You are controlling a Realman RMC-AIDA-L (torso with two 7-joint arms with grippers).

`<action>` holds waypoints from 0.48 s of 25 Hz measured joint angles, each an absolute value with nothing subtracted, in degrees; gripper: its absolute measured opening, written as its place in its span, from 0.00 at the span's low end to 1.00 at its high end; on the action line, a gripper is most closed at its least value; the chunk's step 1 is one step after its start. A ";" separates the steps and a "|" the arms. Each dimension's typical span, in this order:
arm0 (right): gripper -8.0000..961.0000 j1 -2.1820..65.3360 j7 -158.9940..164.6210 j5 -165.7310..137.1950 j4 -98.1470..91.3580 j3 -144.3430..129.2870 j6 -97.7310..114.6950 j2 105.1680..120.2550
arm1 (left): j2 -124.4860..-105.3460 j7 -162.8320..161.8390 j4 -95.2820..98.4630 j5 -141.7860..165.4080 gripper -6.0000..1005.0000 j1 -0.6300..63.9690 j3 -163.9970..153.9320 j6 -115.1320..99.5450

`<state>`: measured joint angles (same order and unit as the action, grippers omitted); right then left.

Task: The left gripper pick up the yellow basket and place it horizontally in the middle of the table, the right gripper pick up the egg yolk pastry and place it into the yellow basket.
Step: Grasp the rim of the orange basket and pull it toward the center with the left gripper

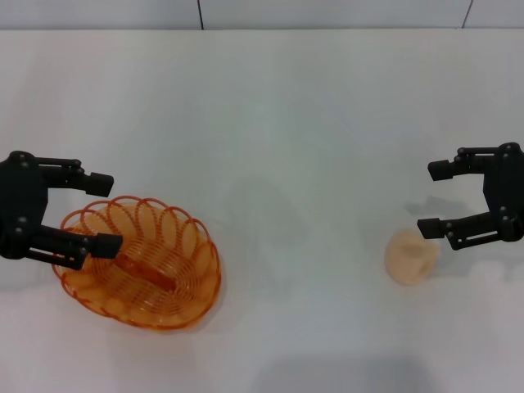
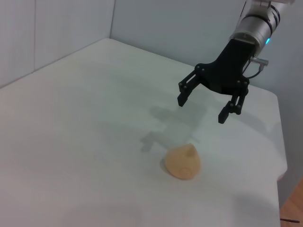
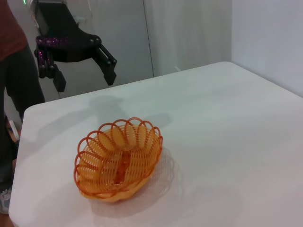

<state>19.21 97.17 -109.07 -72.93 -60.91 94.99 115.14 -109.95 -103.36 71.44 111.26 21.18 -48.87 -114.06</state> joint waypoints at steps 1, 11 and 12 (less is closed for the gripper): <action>0.90 19.21 97.16 -109.07 -72.93 -60.90 94.99 115.14 | -109.95 -103.36 71.41 111.26 0.88 21.18 -48.87 -114.05; 0.90 19.00 97.12 -108.91 -72.95 -60.93 94.93 115.14 | -109.95 -103.39 71.24 111.32 0.87 21.18 -48.85 -113.83; 0.90 19.00 97.12 -108.84 -72.95 -61.04 94.88 115.14 | -109.93 -103.51 71.24 111.47 0.87 21.18 -48.84 -113.78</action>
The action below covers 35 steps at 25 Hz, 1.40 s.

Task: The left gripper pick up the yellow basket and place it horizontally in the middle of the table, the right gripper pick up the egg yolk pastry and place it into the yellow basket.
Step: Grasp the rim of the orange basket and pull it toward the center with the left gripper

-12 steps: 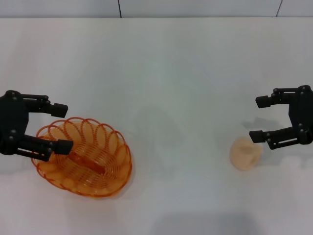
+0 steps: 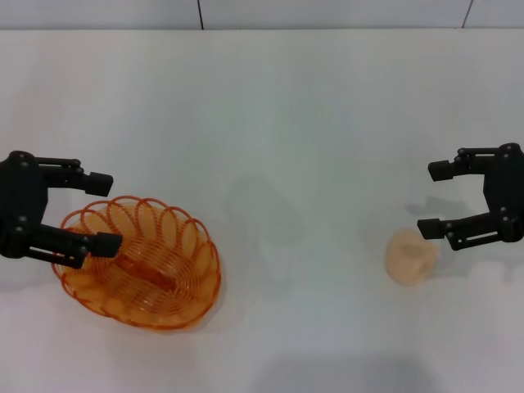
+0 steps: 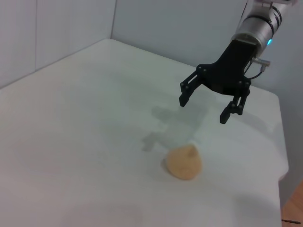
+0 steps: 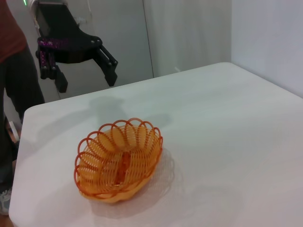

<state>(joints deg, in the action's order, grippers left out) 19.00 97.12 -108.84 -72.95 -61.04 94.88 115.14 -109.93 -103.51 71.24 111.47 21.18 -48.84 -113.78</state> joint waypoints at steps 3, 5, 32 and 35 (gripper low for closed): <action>0.90 18.99 97.12 -108.69 -72.95 -61.47 94.53 115.14 | -109.09 -104.92 71.29 112.43 0.87 21.51 -48.53 -113.68; 0.90 18.97 97.11 -108.61 -72.90 -61.57 94.40 115.14 | -108.36 -106.89 71.27 114.36 0.87 22.54 -47.23 -113.71; 0.90 19.41 97.05 -107.50 -69.80 -62.96 94.21 115.22 | -107.86 -118.69 62.57 148.09 0.87 33.98 -42.50 -107.75; 0.90 19.43 96.95 -107.36 -69.44 -63.10 94.21 115.23 | -108.79 -118.51 60.23 150.22 0.87 35.20 -42.70 -105.76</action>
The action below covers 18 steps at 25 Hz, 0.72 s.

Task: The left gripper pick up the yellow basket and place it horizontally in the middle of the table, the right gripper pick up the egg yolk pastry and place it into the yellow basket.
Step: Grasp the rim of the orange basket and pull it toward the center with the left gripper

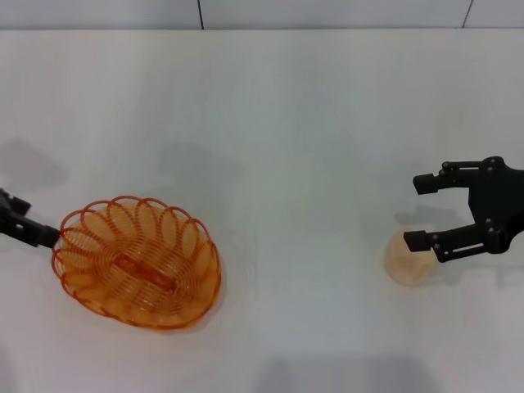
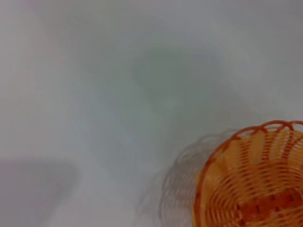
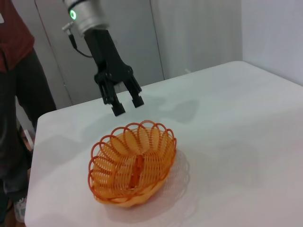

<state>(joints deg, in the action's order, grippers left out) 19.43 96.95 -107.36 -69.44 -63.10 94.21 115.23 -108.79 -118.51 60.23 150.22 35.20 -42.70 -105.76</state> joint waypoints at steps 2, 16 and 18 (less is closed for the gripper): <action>0.91 19.45 96.86 -107.16 -69.35 -63.12 94.23 115.23 | -109.33 -118.33 58.76 151.18 0.87 35.84 -42.76 -104.46; 0.90 19.43 96.24 -106.92 -69.16 -63.86 94.30 115.22 | -110.74 -118.20 53.57 153.47 0.87 37.59 -42.88 -100.60; 0.90 19.41 96.24 -106.92 -69.13 -63.86 94.30 115.23 | -110.74 -118.26 53.19 153.55 0.87 37.61 -42.89 -100.36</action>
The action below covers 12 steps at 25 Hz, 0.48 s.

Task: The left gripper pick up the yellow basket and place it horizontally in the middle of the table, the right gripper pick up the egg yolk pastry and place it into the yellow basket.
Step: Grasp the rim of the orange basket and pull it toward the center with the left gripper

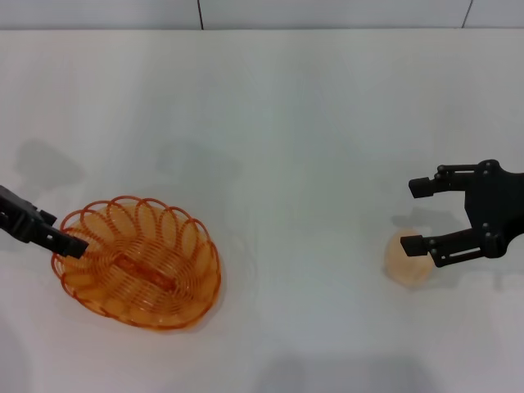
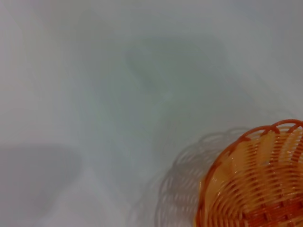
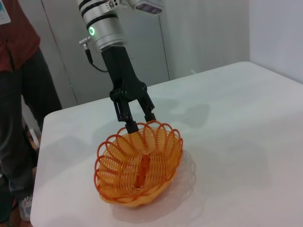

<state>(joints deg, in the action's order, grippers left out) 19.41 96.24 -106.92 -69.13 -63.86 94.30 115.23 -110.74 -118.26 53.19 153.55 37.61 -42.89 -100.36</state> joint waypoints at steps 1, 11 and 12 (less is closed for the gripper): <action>0.90 19.40 96.23 -106.92 -69.10 -63.87 94.28 115.22 | -110.75 -118.27 52.92 153.58 0.87 37.62 -42.89 -100.16; 0.90 19.23 96.24 -106.92 -69.08 -63.94 94.27 115.23 | -111.43 -118.15 51.59 154.79 0.87 37.98 -43.00 -99.14; 0.90 19.19 96.24 -106.93 -69.08 -63.93 94.27 115.22 | -111.44 -118.17 51.45 154.81 0.87 38.01 -43.00 -99.10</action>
<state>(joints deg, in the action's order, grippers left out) 19.19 96.24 -106.93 -69.08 -63.93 94.27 115.22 -111.44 -118.17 51.45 154.81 38.00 -43.00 -99.10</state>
